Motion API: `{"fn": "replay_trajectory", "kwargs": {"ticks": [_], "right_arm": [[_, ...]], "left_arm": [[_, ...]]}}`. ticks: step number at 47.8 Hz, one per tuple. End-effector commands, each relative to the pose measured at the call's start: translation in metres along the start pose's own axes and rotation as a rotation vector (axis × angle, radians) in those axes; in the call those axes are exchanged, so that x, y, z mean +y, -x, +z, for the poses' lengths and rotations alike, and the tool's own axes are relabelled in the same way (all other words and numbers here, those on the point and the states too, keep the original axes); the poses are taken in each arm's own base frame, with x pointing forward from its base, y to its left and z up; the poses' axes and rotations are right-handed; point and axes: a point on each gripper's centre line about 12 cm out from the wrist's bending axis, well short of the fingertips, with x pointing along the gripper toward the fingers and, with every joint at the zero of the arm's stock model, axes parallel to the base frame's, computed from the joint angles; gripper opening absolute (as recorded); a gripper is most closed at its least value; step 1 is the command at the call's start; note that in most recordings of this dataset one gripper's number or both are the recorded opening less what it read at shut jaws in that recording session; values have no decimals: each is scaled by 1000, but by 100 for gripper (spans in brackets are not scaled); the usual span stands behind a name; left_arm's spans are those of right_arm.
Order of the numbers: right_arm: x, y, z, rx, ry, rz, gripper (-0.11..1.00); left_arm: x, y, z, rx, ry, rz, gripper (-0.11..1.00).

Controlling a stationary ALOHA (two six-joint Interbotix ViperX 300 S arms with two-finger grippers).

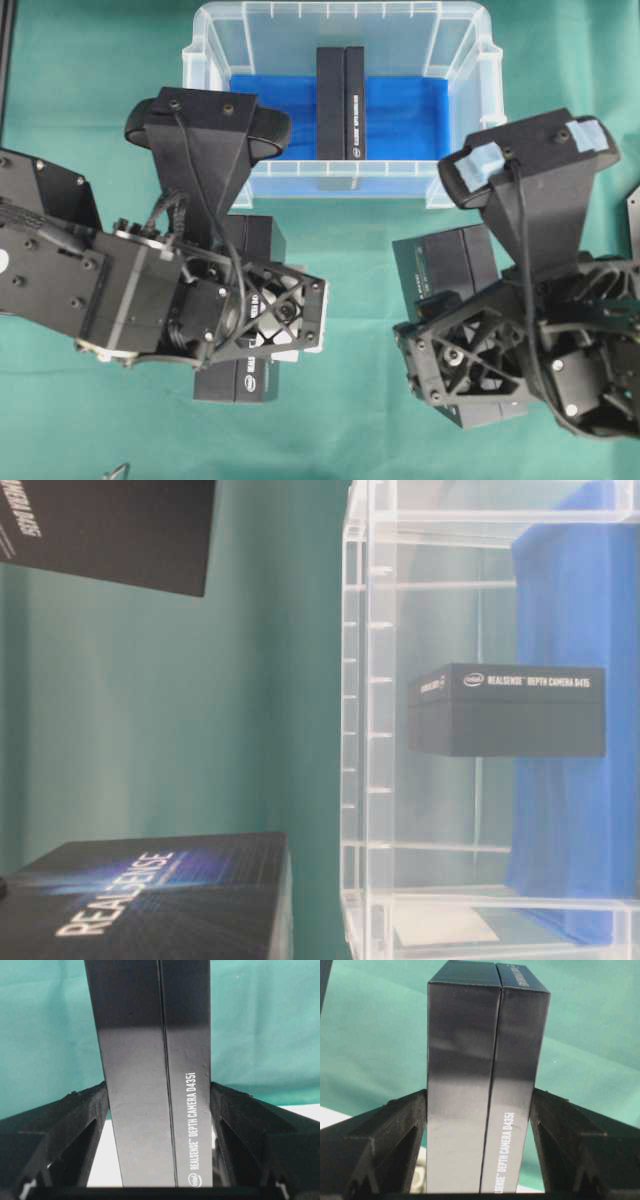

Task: Take the box out of the case with both arms.
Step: 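Carry both boxes forward over the table in front of the bin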

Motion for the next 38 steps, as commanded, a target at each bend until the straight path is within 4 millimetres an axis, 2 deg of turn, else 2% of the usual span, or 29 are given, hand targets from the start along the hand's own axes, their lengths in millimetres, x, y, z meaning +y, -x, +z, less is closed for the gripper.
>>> {"fn": "replay_trajectory", "kwargs": {"ticks": [1, 12, 23, 30, 38], "right_arm": [[-1, 14, 4, 7, -14, 43, 67], [-1, 12, 4, 5, -13, 37, 67], [1, -10, -3, -11, 7, -12, 67], [2, -35, -10, -21, 30, -37, 67], [-4, -75, -18, -37, 19, -79, 67]], "left_arm": [[8, 21, 8, 2, 15, -56, 64], [7, 20, 9, -10, 16, -55, 64], [8, 2, 4, -18, 6, -16, 64], [5, -18, 0, -19, -3, -27, 64], [12, -55, -3, -29, 13, 11, 64]]}}
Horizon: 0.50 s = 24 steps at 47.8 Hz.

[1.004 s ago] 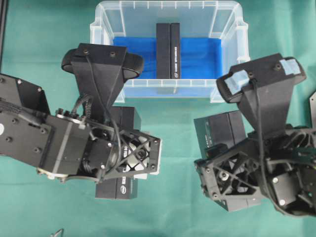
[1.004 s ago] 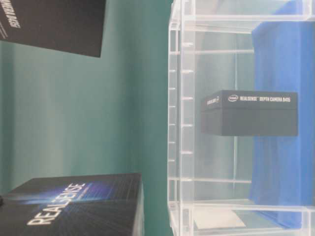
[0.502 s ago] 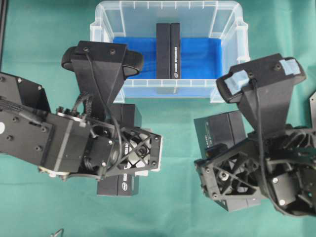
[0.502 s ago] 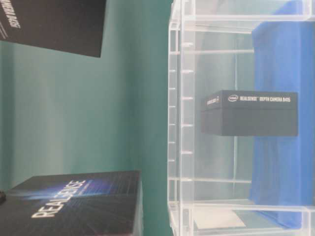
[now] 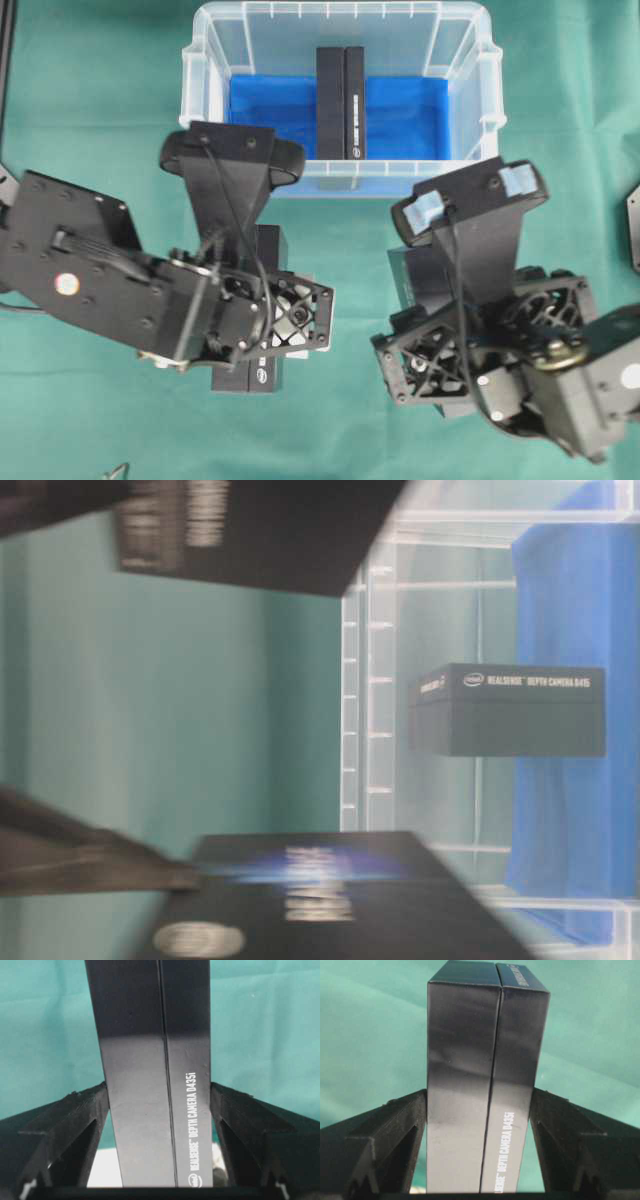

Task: Take the box out of the case with both arms.
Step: 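Carry both boxes forward over the table in front of the bin, then lower both boxes upright onto the table and open both grippers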

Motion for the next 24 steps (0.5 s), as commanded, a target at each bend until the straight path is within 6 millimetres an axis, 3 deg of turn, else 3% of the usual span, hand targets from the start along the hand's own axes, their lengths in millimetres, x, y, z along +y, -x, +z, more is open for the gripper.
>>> {"fn": "replay_trajectory", "kwargs": {"ticks": [1, 11, 24], "right_arm": [[-3, -10, 1, -6, -30, 11, 67], [-3, -58, -16, 21, -109, 61, 67], [-3, -96, -23, 65, -150, 131, 67]], "left_arm": [[11, 5, 2, 5, 18, -39, 64], [27, -37, -1, 11, 73, -62, 64], [23, -93, -20, 58, 91, -135, 64]]}}
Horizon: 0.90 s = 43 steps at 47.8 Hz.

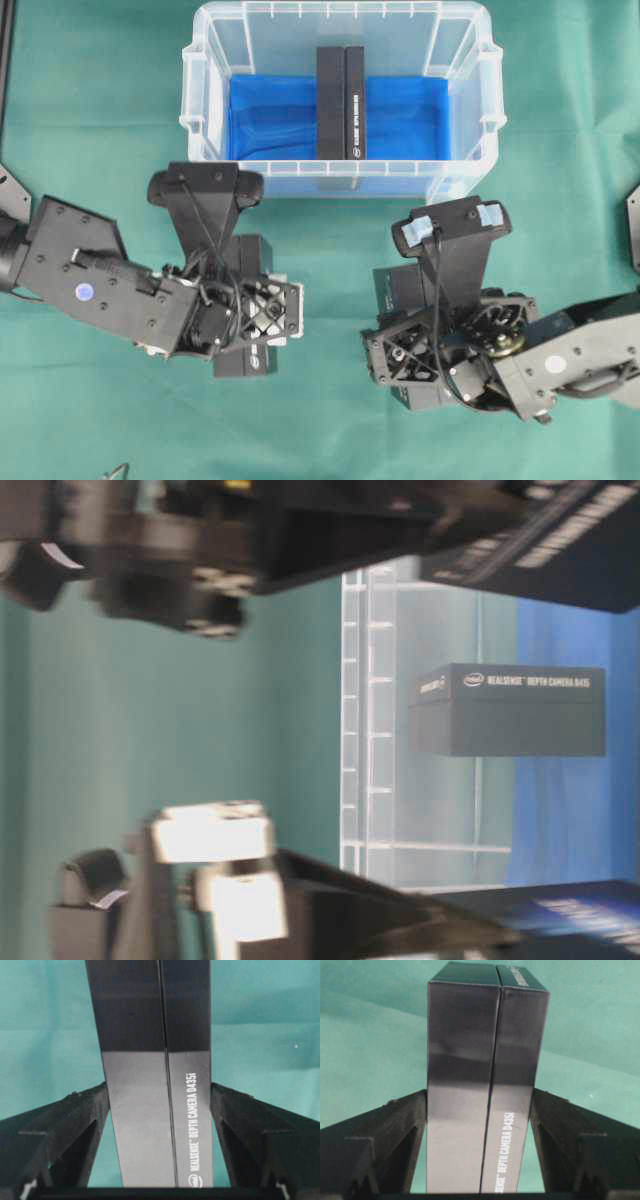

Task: Take the box out of the case with both arms.
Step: 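Lower both boxes upright onto the table and open both grippers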

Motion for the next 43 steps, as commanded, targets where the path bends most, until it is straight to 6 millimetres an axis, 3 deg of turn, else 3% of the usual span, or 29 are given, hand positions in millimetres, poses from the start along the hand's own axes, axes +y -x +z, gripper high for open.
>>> {"fn": "replay_trajectory", "kwargs": {"ticks": [1, 8, 43], "right_arm": [[3, 5, 3, 20, -27, 49, 67], [4, 2, 3, 27, -31, 62, 67], [-4, -11, -1, 35, -7, 52, 67]], "left_arm": [[-5, -1, -9, 31, 8, -61, 64], [-4, -16, -21, 60, -7, -46, 64], [-8, -16, -25, 97, -30, -93, 64]]}}
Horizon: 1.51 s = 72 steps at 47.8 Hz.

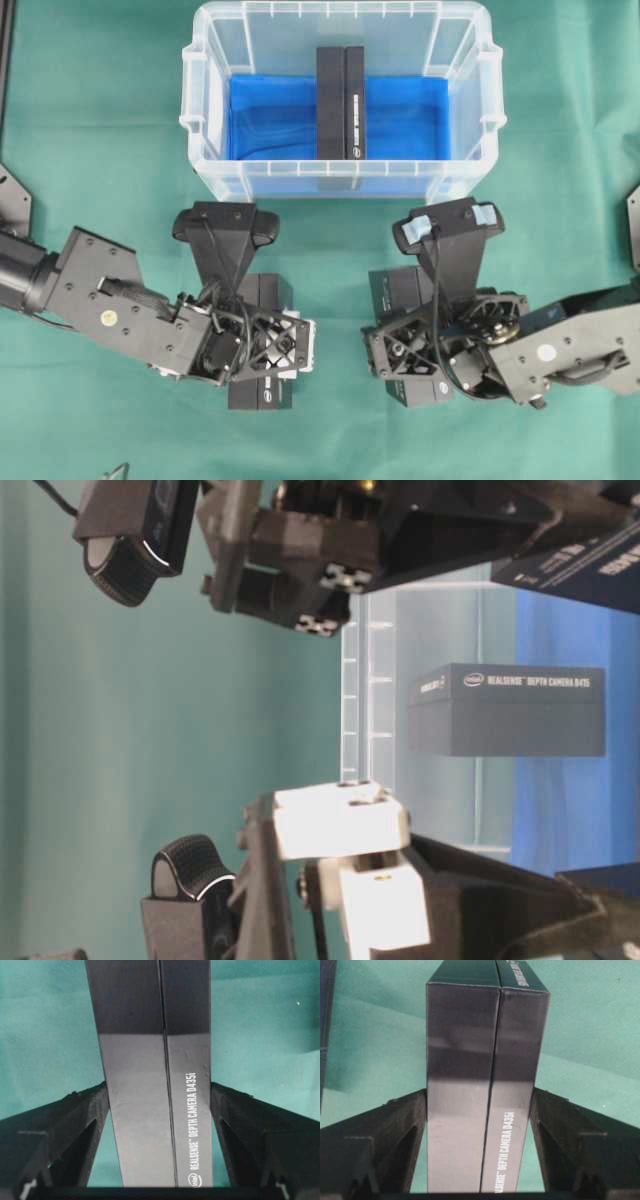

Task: Take the box out of the case with both arms.
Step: 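Lower both boxes upright onto the table and open both grippers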

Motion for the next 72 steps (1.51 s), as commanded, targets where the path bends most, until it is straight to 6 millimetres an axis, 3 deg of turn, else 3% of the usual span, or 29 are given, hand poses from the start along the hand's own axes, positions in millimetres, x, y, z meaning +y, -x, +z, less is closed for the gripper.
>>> {"fn": "replay_trajectory", "kwargs": {"ticks": [1, 3, 6, 10, 14, 27, 37, 50, 65, 72], "right_arm": [[3, 11, 1, 11, -8, 32, 68], [3, 11, 1, 10, -7, 30, 70], [2, 10, 1, 8, -7, 26, 84], [2, 11, 1, 9, -7, 28, 96], [2, 10, 1, 9, -9, 26, 95], [3, 12, 0, 17, -14, 27, 93], [15, 29, 1, 27, -25, 53, 93], [24, 75, 15, -14, 10, 12, 92], [34, 122, 34, -45, 66, -3, 92], [36, 145, 45, -70, 78, -5, 92]], "left_arm": [[-5, 13, 0, 20, 5, -43, 64], [-5, 14, 0, 21, 1, -46, 64], [-5, 14, 0, 21, -7, -46, 65], [-5, 14, -1, 21, -8, -48, 83], [-5, 14, -1, 22, -10, -49, 92], [-7, 16, -2, 25, -9, -55, 90], [-14, 26, -3, 30, -3, -79, 90], [-25, 66, 1, 13, -24, -80, 89], [-30, 147, 29, -62, -37, -76, 89], [-31, 170, 36, -74, -47, -64, 89]]}}
